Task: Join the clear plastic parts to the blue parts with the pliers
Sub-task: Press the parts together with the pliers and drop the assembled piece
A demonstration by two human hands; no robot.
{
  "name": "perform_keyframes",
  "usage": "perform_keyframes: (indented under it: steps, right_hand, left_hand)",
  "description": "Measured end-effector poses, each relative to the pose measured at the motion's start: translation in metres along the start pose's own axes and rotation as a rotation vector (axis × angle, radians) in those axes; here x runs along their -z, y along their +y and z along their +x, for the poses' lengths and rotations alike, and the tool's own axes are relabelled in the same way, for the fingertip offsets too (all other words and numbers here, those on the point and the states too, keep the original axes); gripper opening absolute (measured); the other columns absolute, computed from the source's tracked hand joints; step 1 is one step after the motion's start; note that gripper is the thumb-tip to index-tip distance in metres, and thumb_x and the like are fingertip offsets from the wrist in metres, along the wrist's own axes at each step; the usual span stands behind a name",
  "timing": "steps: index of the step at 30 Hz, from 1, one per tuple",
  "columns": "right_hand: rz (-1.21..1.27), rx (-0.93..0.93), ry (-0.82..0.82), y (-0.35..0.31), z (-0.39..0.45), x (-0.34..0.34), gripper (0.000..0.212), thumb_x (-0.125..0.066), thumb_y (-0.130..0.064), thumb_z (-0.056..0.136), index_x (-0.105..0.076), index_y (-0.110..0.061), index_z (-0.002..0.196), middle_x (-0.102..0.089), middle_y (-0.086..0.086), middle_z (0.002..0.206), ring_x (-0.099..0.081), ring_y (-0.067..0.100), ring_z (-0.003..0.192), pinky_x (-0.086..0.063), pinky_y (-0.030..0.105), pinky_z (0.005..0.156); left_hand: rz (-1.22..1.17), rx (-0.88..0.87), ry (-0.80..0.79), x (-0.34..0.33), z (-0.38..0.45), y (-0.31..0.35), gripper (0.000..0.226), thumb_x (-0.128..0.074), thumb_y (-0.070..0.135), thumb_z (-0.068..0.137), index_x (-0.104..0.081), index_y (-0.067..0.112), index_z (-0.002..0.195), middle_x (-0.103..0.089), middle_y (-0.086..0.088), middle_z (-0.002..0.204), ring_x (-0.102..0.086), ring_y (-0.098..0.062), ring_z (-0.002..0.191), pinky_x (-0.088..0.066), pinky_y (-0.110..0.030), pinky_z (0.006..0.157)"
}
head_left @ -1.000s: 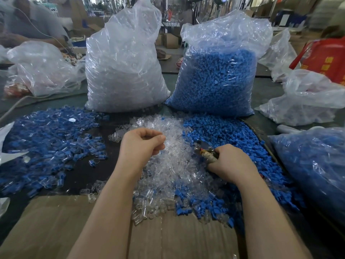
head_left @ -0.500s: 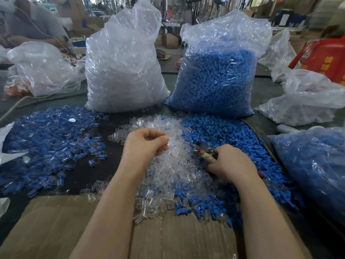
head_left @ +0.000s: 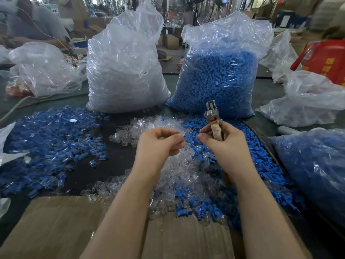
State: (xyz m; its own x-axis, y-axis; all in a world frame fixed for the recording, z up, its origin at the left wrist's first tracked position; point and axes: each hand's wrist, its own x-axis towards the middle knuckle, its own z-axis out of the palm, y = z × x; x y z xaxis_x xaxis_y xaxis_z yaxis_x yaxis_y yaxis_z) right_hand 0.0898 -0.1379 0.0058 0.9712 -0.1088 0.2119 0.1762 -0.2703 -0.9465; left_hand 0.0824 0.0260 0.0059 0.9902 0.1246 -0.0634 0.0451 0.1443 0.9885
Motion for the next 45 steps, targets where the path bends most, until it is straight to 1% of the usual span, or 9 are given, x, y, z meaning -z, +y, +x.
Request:
perform_keyframes:
  steps: [3,12,18,25,29,36,39,43,45]
  right_hand:
    - [0.041,0.071,0.038,-0.004,-0.002,-0.006,0.018,-0.074,-0.012,0.085,-0.064,-0.022,0.075,-0.06,-0.016,0.059,-0.05,-0.002,0.053,-0.043,0.008,0.051]
    - [0.119,0.186,0.028,-0.006,-0.008,-0.023,0.021,-0.07,-0.006,0.088,-0.064,-0.025,0.08,-0.066,-0.019,0.069,-0.06,-0.005,0.065,-0.047,0.01,0.062]
    - [0.079,0.198,0.095,-0.003,-0.008,-0.027,0.021,-0.071,-0.012,0.088,-0.062,-0.03,0.082,-0.068,-0.017,0.077,-0.062,-0.001,0.069,-0.05,0.016,0.063]
    - [0.056,0.179,0.156,-0.003,-0.009,-0.029,0.013,-0.071,-0.017,0.088,-0.063,-0.026,0.082,-0.065,-0.007,0.072,-0.059,0.009,0.065,-0.054,0.039,0.065]
    - [0.023,0.186,0.173,-0.004,-0.009,-0.03,0.007,-0.07,-0.017,0.088,-0.065,-0.019,0.084,-0.065,-0.003,0.071,-0.06,0.014,0.066,-0.053,0.042,0.065]
    - [0.006,0.177,0.136,-0.006,-0.009,-0.028,0.008,-0.067,-0.02,0.087,-0.064,-0.02,0.08,-0.064,0.001,0.071,-0.053,0.02,0.059,-0.047,0.04,0.057]
    - [0.01,0.135,0.08,-0.008,-0.008,-0.026,0.015,-0.068,-0.017,0.088,-0.066,-0.027,0.077,-0.064,-0.003,0.068,-0.05,0.009,0.055,-0.047,0.035,0.054]
    - [-0.025,0.127,0.069,-0.009,-0.007,-0.026,0.009,-0.068,-0.021,0.089,-0.066,-0.021,0.08,-0.066,0.003,0.072,-0.06,0.023,0.066,-0.052,0.044,0.063]
    - [-0.039,0.132,0.086,-0.009,-0.007,-0.026,0.01,-0.068,-0.023,0.089,-0.065,-0.018,0.081,-0.065,0.003,0.07,-0.058,0.021,0.063,-0.05,0.043,0.061]
  left_hand:
    - [-0.037,0.004,0.006,-0.003,-0.001,0.001,0.01,-0.075,0.006,0.083,-0.069,0.008,0.091,-0.077,-0.007,0.079,-0.074,-0.014,0.072,-0.056,-0.019,0.06]
    - [-0.162,0.023,0.029,-0.01,-0.006,0.006,0.005,-0.073,0.003,0.084,-0.072,0.007,0.086,-0.076,-0.01,0.078,-0.074,-0.014,0.07,-0.057,-0.019,0.059]
    - [-0.179,0.001,0.015,-0.015,-0.01,0.009,0.008,-0.073,0.004,0.084,-0.072,0.004,0.091,-0.077,-0.01,0.081,-0.075,-0.016,0.075,-0.055,-0.018,0.06]
    - [-0.078,-0.177,0.076,-0.021,-0.014,0.008,0.01,-0.074,0.001,0.083,-0.074,0.011,0.081,-0.076,-0.006,0.077,-0.074,-0.019,0.077,-0.057,-0.02,0.065]
    - [0.05,-0.326,0.104,-0.022,-0.015,0.008,0.017,-0.076,0.002,0.081,-0.074,0.018,0.078,-0.076,0.002,0.074,-0.072,-0.008,0.071,-0.057,-0.019,0.067]
    - [0.153,-0.437,0.174,-0.022,-0.014,0.003,0.017,-0.079,0.005,0.079,-0.074,0.021,0.077,-0.075,0.009,0.075,-0.072,-0.005,0.072,-0.056,-0.018,0.068]
    - [0.183,-0.447,0.223,-0.021,-0.012,0.0,0.01,-0.08,0.011,0.08,-0.074,0.019,0.078,-0.074,0.007,0.073,-0.071,-0.009,0.072,-0.06,-0.031,0.072]
    - [0.194,-0.454,0.233,-0.019,-0.012,-0.001,0.008,-0.078,0.012,0.082,-0.074,0.018,0.079,-0.074,0.007,0.074,-0.071,-0.01,0.072,-0.061,-0.038,0.074]
    - [0.203,-0.468,0.226,-0.019,-0.011,-0.001,0.011,-0.078,0.012,0.082,-0.073,0.021,0.078,-0.074,0.008,0.074,-0.071,-0.009,0.072,-0.061,-0.036,0.073]
